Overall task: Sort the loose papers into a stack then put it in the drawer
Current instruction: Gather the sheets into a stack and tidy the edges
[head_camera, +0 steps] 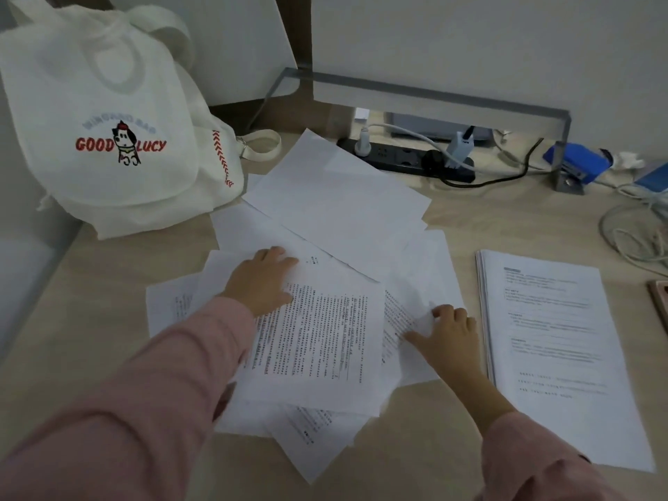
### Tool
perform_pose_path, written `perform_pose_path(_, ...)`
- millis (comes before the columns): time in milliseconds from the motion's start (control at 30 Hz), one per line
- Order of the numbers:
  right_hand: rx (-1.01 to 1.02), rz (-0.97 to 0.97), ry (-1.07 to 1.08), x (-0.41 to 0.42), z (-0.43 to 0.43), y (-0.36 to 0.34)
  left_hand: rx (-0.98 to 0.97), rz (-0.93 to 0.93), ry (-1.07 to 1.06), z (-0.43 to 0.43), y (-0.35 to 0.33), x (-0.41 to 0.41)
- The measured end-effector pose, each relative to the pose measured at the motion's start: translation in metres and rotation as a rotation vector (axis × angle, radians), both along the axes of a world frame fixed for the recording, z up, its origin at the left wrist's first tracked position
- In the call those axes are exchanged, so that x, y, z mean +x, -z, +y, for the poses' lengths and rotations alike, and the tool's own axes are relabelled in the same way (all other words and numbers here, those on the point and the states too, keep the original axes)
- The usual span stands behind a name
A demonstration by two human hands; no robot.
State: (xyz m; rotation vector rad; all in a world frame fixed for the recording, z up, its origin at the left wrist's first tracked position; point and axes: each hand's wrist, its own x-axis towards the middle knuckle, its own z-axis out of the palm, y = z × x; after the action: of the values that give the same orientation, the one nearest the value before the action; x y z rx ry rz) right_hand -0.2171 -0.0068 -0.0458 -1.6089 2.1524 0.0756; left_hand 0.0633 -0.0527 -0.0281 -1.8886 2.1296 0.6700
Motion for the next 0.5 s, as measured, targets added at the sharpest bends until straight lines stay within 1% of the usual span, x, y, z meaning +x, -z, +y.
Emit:
perform_pose_path(67, -0.016, -0.086, 0.038, -0.001, 0.001, -0.001, 0.039, 0.024, 0.010, -0.012, 0.003, 0.000)
perform_pose_path(100, -0.034, -0.177, 0.091, -0.002, 0.002, -0.002, 0.049, 0.026, 0.023, -0.017, 0.004, 0.000)
perform_pose_path(133, -0.047, -0.311, 0.185, -0.003, 0.004, -0.005, 0.048, 0.011, 0.045, -0.021, 0.004, 0.001)
perform_pose_path(233, -0.019, -0.915, 0.650, -0.004, 0.014, -0.018, 0.060, -0.051, 0.079, -0.025, 0.004, 0.001)
perform_pose_path(267, 0.013, -1.071, 0.755, -0.003, 0.020, -0.020, 0.081, -0.055, 0.067, -0.025, 0.004, 0.001)
perform_pose_path(300, 0.050, -1.157, 0.785, -0.002, 0.026, -0.020, 0.108, -0.046, 0.056, -0.024, 0.004, 0.002)
perform_pose_path(333, 0.089, -1.175, 0.759, 0.000, 0.032, -0.019, 0.139, -0.019, 0.041, -0.022, 0.005, 0.004)
perform_pose_path(400, 0.114, -1.134, 0.709, 0.003, 0.041, -0.015, 0.233, 0.107, -0.060, -0.016, 0.003, 0.014)
perform_pose_path(433, 0.090, -1.107, 0.728, 0.003, 0.044, -0.014, 0.269, 0.176, -0.133, -0.010, 0.002, 0.020)
perform_pose_path(500, 0.009, -1.076, 0.784, -0.001, 0.045, -0.015, 0.279, 0.234, -0.291, 0.005, -0.002, 0.037)
